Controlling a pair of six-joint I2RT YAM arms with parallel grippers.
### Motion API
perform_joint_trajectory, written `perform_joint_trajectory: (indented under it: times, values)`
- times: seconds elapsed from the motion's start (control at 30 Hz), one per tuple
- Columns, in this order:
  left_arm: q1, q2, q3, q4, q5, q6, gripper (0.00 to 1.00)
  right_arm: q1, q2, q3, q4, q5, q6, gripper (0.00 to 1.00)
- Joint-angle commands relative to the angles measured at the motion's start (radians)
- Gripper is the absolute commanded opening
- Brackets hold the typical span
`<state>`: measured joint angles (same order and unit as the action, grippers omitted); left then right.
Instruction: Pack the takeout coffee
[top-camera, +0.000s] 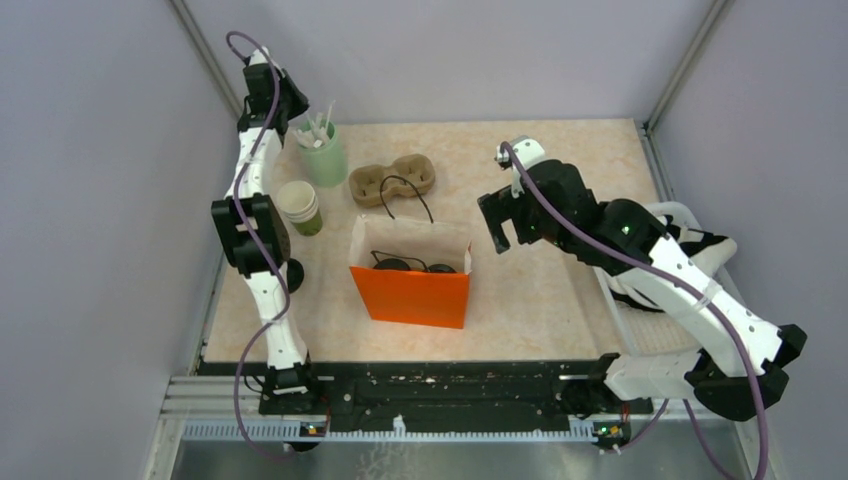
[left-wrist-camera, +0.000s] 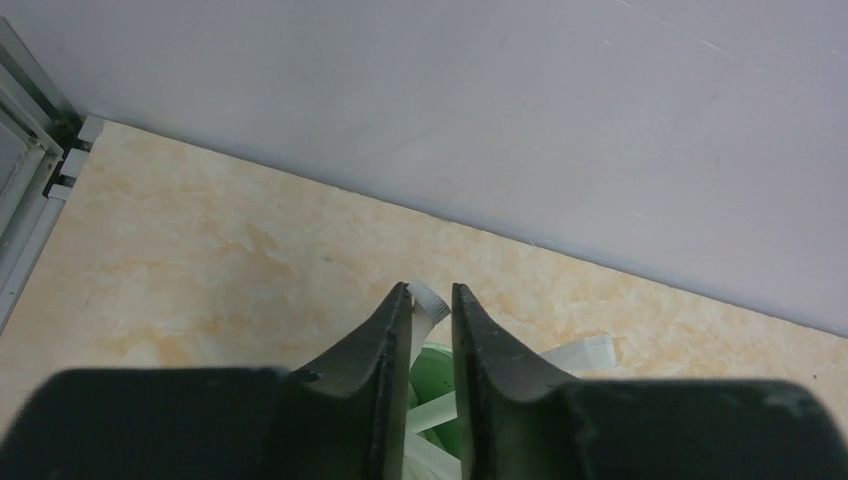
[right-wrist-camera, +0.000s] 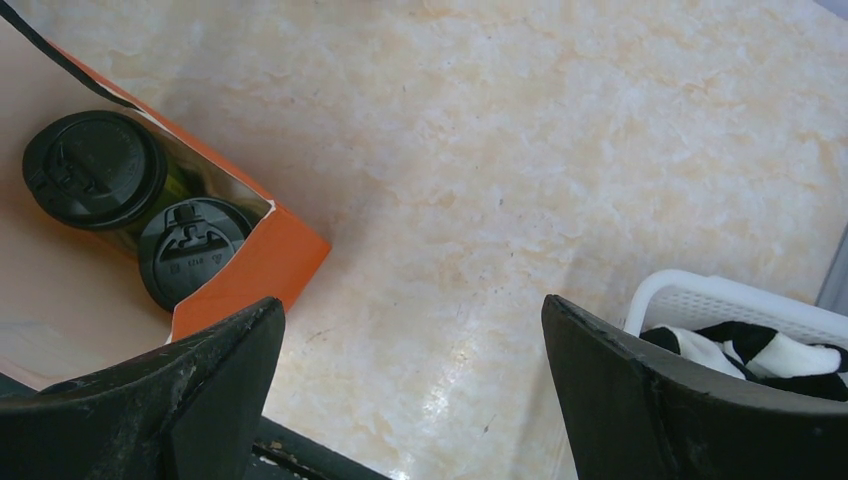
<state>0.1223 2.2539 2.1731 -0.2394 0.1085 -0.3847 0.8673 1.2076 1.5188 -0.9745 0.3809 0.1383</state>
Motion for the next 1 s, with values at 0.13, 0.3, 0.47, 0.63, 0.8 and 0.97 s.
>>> perform_joint_trajectory:
  times: [0.13, 0.3, 0.47, 0.63, 0.8, 0.97]
  values:
    - [-0.004, -0.010, 0.074, 0.063, -0.030, 0.064, 0.12, -0.008, -0.003, 0.056, 0.021, 0.003, -0.008, 0.99]
    - [-0.017, -0.070, 0.090, 0.065, -0.065, 0.092, 0.06, -0.008, -0.018, 0.055, 0.030, 0.001, -0.011, 0.99]
    - [-0.057, -0.174, 0.088, 0.054, -0.153, 0.170, 0.05, -0.008, -0.056, 0.035, 0.062, -0.003, -0.020, 0.99]
    - [-0.097, -0.303, 0.084, 0.033, -0.208, 0.154, 0.03, -0.008, -0.107, 0.000, 0.104, -0.027, -0.020, 0.99]
    - [-0.163, -0.444, 0.085, 0.023, -0.316, 0.200, 0.00, -0.008, -0.153, -0.029, 0.140, -0.070, -0.036, 0.99]
    - [-0.171, -0.612, 0.088, -0.011, -0.308, 0.127, 0.00, -0.008, -0.199, -0.078, 0.182, -0.114, -0.040, 0.99]
